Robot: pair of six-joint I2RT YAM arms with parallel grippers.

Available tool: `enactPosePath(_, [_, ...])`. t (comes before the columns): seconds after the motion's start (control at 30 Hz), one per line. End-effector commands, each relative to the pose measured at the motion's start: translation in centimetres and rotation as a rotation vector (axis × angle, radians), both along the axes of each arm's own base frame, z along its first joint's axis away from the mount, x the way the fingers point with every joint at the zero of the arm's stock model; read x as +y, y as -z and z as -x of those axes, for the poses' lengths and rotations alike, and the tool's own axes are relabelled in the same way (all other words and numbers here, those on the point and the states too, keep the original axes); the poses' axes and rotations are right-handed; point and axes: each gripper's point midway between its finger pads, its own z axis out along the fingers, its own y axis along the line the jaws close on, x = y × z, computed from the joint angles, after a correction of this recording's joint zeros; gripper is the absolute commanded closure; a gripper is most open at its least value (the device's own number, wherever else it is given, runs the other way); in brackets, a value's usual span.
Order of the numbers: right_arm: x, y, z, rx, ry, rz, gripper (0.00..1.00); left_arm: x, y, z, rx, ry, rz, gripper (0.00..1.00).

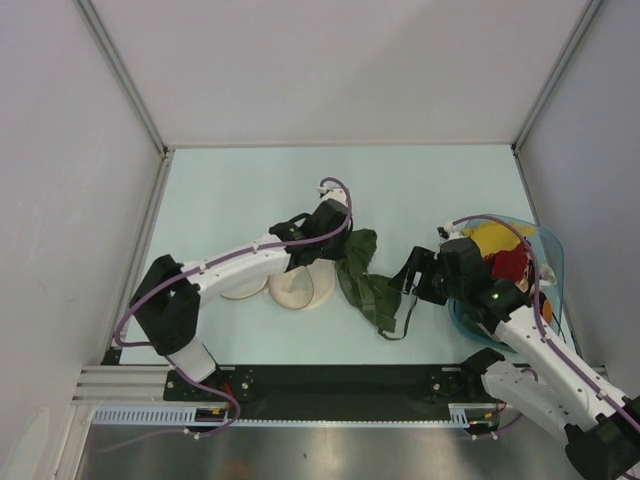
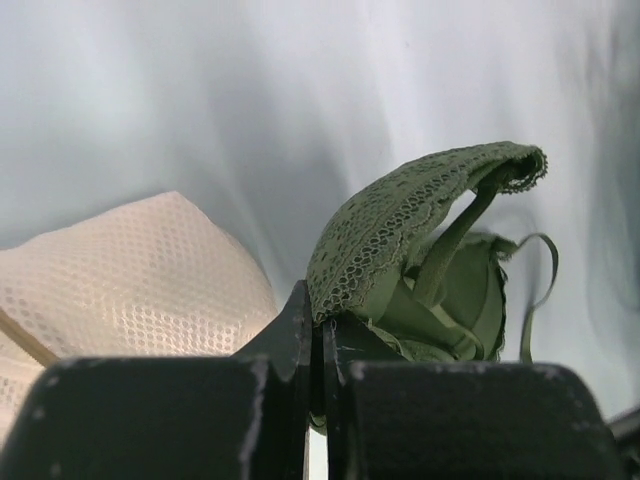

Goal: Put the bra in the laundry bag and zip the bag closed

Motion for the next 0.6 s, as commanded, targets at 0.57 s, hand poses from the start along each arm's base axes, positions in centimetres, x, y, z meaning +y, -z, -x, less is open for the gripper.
enactPosePath(0.57, [-2.0,2.6,-3.1,0.002,0.262,-0.051,0.48,-3.7,-0.9,2.9,-0.240,-0.168,-0.143,1.00])
